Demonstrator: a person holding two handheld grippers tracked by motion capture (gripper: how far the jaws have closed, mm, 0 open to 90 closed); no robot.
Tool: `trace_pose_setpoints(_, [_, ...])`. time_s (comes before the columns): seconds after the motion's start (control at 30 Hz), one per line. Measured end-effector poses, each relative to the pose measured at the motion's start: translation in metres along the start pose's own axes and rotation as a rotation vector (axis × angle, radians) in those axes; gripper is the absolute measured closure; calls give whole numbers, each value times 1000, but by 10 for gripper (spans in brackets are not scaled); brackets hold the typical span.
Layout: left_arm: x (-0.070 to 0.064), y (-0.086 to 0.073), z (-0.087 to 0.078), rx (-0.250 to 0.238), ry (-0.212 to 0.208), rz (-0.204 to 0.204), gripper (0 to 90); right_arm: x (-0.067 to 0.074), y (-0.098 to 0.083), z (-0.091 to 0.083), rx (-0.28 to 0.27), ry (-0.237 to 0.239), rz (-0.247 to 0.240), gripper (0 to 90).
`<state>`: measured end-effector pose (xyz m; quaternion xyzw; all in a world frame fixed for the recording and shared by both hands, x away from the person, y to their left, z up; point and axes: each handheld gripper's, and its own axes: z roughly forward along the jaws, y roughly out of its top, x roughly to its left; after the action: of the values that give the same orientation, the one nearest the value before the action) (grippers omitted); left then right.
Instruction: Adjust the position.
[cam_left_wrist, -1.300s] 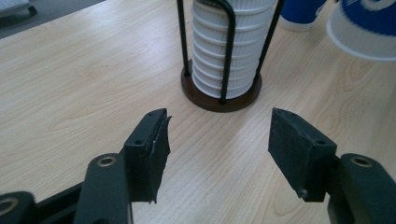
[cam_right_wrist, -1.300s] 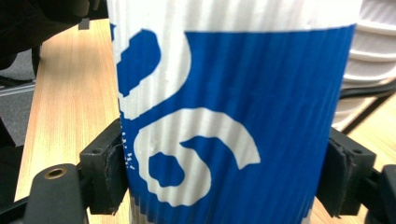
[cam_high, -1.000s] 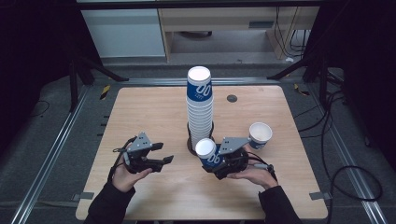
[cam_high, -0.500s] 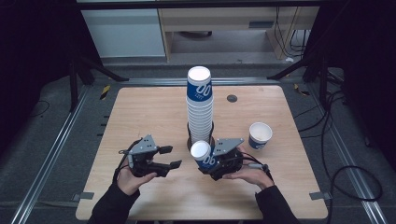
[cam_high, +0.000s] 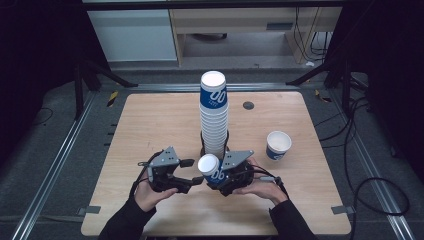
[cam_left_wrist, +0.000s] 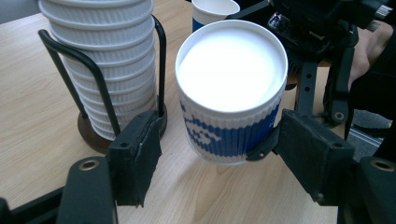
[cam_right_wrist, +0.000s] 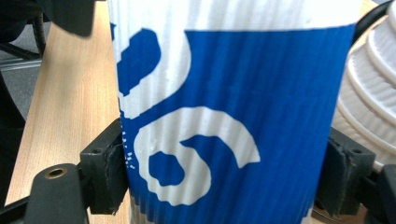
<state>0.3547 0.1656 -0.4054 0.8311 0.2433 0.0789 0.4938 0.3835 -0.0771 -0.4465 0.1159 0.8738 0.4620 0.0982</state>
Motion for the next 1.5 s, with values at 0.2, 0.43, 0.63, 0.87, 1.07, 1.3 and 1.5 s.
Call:
trace_pose_setpoints(0.2, [-3, 1, 8, 12, -1, 8, 280, 3, 2, 7, 2, 1, -13, 194])
trace_pose_setpoints(0.43, [-5, 0, 15, 25, 2, 0, 260, 9, 5, 13, 7, 10, -28, 195])
trace_pose_setpoints(0.63, [-5, -1, 18, 30, 6, -20, 238, 11, 6, 16, 9, 13, -34, 195])
trace_pose_setpoints(0.87, [-6, -3, 20, 28, 0, -27, 239, 15, 8, 20, 15, 23, -35, 194])
trace_pose_setpoints(1.07, [-7, -2, 19, 16, 6, -15, 249, 14, 8, 20, 11, 30, -13, 177])
trace_pose_setpoints(1.3, [-9, -2, 19, 26, 14, 12, 255, 12, 9, 19, 7, 27, 1, 130])
trace_pose_setpoints(1.5, [-5, 1, 9, -9, 18, 3, 256, 11, 9, 14, -3, 20, 6, 91])
